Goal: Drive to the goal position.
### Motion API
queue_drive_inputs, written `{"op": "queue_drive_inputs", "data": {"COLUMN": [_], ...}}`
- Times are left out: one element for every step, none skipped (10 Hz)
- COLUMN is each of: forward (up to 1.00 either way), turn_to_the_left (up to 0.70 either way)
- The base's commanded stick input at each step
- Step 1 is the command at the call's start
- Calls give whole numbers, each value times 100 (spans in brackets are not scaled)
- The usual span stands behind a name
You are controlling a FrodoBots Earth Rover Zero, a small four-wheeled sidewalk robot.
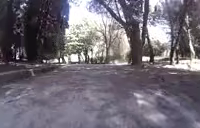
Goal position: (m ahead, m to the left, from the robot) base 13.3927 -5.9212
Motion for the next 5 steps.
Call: {"op": "queue_drive_inputs", "data": {"forward": [85,85,85,85,85], "turn_to_the_left": [0,0,0,0,0]}}
